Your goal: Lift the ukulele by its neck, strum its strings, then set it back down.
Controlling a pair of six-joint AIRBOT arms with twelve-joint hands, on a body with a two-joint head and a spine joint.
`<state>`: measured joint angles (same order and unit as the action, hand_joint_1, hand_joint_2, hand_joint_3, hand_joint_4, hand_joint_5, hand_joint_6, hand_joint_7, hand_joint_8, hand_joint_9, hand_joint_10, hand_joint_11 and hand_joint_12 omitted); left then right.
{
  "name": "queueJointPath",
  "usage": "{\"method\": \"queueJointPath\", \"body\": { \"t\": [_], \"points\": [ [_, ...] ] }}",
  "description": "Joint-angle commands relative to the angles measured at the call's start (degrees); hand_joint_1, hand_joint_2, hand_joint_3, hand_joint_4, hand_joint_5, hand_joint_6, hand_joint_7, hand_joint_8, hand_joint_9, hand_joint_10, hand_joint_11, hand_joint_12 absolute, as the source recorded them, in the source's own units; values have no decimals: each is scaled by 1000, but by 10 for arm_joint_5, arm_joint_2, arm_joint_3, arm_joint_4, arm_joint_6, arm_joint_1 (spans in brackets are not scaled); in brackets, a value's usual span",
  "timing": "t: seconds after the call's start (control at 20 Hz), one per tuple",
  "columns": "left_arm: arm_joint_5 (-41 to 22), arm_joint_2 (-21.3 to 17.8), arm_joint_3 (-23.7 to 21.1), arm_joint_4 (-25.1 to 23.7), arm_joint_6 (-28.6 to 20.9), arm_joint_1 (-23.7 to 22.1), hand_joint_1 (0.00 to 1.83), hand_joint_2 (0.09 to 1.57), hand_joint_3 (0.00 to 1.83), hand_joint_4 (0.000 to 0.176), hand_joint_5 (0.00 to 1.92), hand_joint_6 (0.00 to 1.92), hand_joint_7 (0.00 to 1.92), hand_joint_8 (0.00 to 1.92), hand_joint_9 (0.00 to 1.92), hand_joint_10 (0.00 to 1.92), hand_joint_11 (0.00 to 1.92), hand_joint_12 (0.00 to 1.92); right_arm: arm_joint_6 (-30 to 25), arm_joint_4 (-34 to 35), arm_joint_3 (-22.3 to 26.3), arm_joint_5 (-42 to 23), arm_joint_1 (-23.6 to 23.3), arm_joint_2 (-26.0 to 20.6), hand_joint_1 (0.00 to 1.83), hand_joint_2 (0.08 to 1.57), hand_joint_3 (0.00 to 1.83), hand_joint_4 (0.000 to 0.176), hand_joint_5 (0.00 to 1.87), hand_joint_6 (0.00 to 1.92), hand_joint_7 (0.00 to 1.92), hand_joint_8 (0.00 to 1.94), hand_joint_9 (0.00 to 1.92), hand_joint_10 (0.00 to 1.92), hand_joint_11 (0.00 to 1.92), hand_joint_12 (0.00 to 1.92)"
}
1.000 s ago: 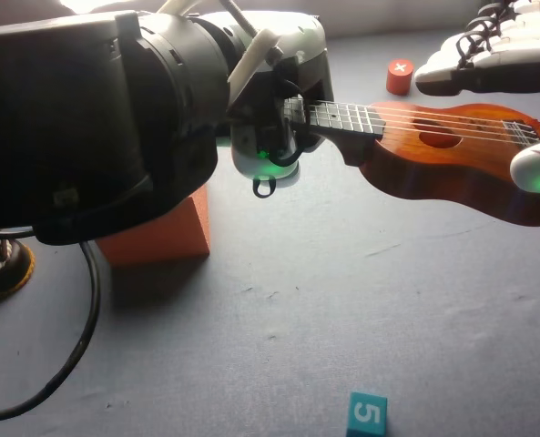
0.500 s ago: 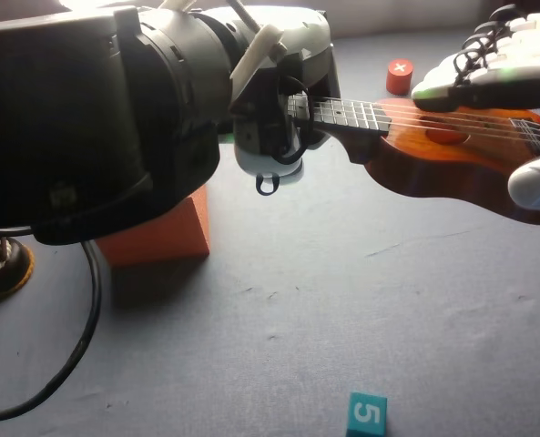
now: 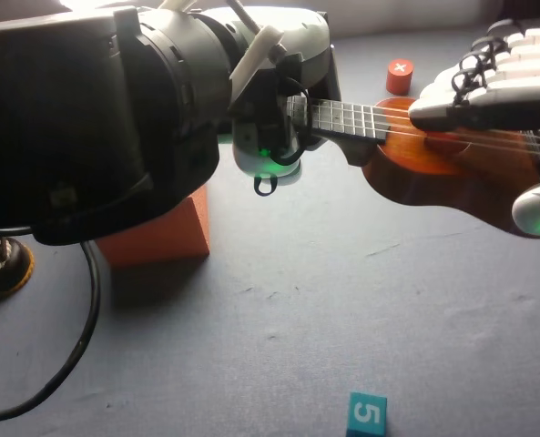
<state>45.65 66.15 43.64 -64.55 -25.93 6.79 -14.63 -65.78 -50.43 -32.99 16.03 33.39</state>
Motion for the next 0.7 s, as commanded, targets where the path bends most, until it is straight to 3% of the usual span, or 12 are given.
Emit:
{"method": "queueJointPath", "body": {
  "t": [0.0,0.3,0.35,0.4,0.55,0.65],
  "points": [
    [-14,-3,1,-41,-2,-11,1478,1181,1,142,1178,1921,1297,1921,1424,1921,1505,1921,-8,28,4,-36,-14,-5,0,1294,0,0,173,5,141,3,95,147,0,535],
    [-13,-4,0,-42,-2,-12,1501,1177,0,150,1189,1921,1291,1921,1418,1921,1500,1921,-51,-8,19,-35,-56,-25,0,1295,0,0,175,6,140,3,86,145,0,496],
    [-13,-4,0,-43,-2,-12,1491,1185,2,155,1198,1921,1291,1921,1414,1921,1484,1921,-56,-10,19,-35,-67,-29,0,1298,1,0,179,7,131,8,93,149,0,571],
    [-13,-4,0,-43,-2,-12,1485,1191,3,174,1182,1921,1282,1921,1411,1921,1485,1921,-65,-18,17,-31,-77,-31,0,1301,1,0,194,13,159,11,105,156,0,611],
    [-12,-3,-1,-46,-2,-11,1474,1183,0,176,1173,1921,1263,1921,1396,1921,1485,1921,-67,-29,9,-26,-79,-31,0,1297,0,0,181,7,150,5,100,155,0,580],
    [-11,-2,-2,-59,-21,-5,1485,1189,2,176,1174,1921,1259,1921,1390,1921,1482,1921,-60,-29,1,-8,-82,-31,0,1293,0,0,190,10,166,7,117,164,0,679]
  ]
}}
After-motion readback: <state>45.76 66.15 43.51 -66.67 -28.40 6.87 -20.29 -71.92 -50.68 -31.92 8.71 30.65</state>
